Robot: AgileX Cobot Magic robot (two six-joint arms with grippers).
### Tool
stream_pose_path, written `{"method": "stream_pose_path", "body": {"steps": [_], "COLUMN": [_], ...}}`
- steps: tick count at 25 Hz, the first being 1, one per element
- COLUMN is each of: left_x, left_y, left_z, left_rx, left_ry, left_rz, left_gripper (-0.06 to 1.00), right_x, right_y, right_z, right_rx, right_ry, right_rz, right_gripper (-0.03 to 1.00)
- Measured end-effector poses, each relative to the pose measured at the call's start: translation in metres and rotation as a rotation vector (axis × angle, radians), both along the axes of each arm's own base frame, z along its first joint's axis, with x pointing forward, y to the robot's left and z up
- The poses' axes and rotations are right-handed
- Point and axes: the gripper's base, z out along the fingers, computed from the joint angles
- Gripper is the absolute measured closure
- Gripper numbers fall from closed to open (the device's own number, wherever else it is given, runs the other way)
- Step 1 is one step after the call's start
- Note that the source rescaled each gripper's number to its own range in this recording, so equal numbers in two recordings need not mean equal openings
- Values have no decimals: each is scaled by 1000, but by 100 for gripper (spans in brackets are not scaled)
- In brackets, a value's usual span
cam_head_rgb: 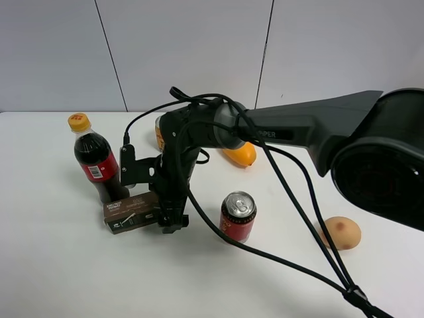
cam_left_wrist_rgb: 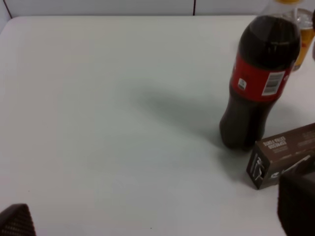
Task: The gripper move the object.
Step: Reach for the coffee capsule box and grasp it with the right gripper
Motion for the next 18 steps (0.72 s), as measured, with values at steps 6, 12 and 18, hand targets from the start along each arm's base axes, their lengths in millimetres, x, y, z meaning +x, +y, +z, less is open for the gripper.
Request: {"method": "stream_pose_path", "body": {"steps": [6,12,18], "left_x": [0,0,0], "left_y": [0,0,0], "left_z": [0,0,0], "left_rx": [0,0,0], "left_ry": [0,0,0], "left_rz": [0,0,0], "left_gripper": [-6,-6,-6], "right_x": [1,3,4], "right_y": [1,3,4], "right_z": [-3,-2,-2], "right_rx": [9,27,43], "right_ry": [-7,-26,-36], "right_rz": [-6,-12,-20], "right_gripper": [7,7,9]}}
